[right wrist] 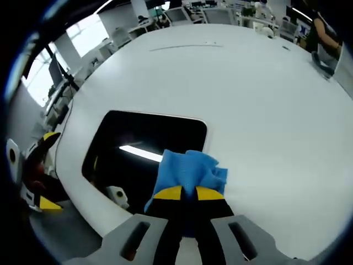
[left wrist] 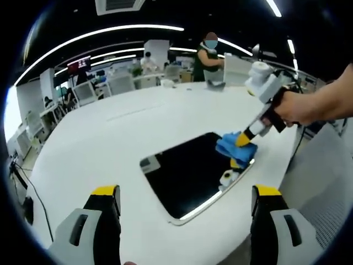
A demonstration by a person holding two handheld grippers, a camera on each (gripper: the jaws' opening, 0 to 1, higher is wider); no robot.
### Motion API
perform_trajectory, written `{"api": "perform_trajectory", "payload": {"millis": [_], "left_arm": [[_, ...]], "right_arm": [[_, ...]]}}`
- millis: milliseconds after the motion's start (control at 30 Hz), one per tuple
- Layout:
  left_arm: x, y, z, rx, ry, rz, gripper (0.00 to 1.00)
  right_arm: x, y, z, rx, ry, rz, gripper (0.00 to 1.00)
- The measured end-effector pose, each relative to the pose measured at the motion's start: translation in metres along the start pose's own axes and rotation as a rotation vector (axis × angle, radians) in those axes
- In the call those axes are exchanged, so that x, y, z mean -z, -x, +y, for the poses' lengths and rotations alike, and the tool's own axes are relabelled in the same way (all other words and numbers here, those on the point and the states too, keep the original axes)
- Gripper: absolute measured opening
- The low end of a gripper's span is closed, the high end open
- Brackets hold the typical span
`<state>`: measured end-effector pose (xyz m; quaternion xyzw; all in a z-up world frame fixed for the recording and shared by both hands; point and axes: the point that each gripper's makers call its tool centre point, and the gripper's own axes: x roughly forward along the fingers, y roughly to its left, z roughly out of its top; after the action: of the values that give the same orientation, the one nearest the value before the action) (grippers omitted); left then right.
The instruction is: Wipe the mirror surface with the cleaning cloth until all visible marks leave the cleaned area.
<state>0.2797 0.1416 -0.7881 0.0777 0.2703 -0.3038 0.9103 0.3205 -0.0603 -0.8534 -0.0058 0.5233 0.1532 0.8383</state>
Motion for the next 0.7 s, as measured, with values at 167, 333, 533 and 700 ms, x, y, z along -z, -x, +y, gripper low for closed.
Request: {"api": "perform_trajectory", "payload": {"millis": [167,333,533,700], "left_arm": [[0.001,0.0,0.0,0.0,0.005,0.003,0.99],[-0.001,-0.001,-0.005,0.021,-0.011,0.007,0.99],[0.005,0.001,-0.002,0.04,-0.007,0.008,0.99],[0.006,0.004,0.0,0.035,0.027,0.0,0.99]], "right_arm": [[0.003,0.002,0.001,-0.001,0.006,0.002,0.02],[0.005,0.002,0.002,0.0,0.014,0.007,0.02],[0.014,0.007,0.007,-0.008,0.036,0.018,0.03],[0.015,0.007,0.007,-0.005,0.026,0.013,0.03]]}}
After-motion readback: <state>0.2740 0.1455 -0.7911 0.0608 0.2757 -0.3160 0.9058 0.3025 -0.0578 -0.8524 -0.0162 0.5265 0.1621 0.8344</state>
